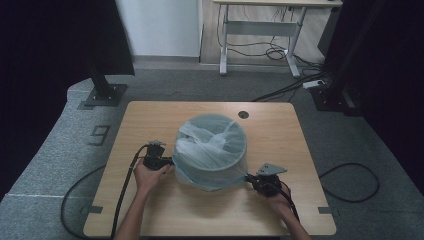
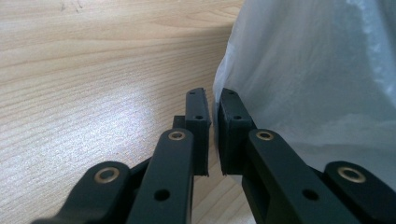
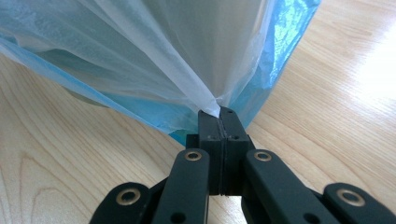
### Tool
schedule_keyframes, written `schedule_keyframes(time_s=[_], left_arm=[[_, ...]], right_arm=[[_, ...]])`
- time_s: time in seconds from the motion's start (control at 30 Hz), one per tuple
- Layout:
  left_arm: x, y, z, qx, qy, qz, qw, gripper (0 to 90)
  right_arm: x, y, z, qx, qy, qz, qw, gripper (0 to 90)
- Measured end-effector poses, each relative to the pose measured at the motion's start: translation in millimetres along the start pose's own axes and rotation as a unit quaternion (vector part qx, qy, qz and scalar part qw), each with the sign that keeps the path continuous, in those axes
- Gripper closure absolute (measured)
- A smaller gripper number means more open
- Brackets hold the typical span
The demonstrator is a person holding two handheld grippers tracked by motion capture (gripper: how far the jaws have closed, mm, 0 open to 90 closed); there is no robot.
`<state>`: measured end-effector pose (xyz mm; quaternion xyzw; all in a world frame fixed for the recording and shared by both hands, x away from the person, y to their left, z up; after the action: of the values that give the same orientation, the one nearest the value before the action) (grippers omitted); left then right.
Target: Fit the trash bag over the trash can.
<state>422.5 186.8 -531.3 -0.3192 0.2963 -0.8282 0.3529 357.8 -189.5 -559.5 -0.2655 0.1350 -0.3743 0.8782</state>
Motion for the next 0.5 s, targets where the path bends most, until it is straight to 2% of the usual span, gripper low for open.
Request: schedule_keyframes(time_s=[0.07, 0.13, 0.2, 0.3, 0.43, 0.5], left_arm=[[-1.6, -3.9, -0.5, 0.012, 0.000, 0.003, 0.9999, 78.2], [-2.9, -10.9, -0.4, 0.037, 0.000, 0.017, 0.9992, 71.5], [-3.3, -19.8, -0.3, 0.059, 0.012, 0.034, 0.9976, 60.0], [-2.6, -33.1, -0.5, 0.074, 0.030, 0.040, 0.9960, 44.5], [0.0, -50.4, -1.3, 0.101, 0.052, 0.056, 0.9919, 24.9], [0.9, -59.1, -1.5, 0.115, 0.059, 0.055, 0.9901, 15.9]], right_arm=[[0.3, -2.9, 0.0, 0.003, 0.000, -0.006, 1.0000, 83.0], [1.4, -7.5, 0.5, 0.012, 0.003, -0.009, 0.9999, 81.1], [3.1, -12.7, 1.7, 0.022, 0.008, -0.009, 0.9997, 79.0], [7.2, -18.0, 2.5, 0.033, 0.017, -0.014, 0.9992, 75.8], [11.6, -21.7, 2.4, 0.042, 0.030, -0.022, 0.9984, 70.6], [13.1, -22.5, 2.1, 0.044, 0.034, -0.022, 0.9982, 68.2]])
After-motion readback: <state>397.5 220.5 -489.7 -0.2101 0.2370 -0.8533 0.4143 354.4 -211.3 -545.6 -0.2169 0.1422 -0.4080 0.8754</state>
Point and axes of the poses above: each handheld gripper's, and its own axes: y roughly forward along the jaws, z roughly out of its top, x roughly to its right, the point moved 3 cm from there along y, roughly forward along the jaws, and after that the axes turned 2 degrees about y, right-handed, at the moved point
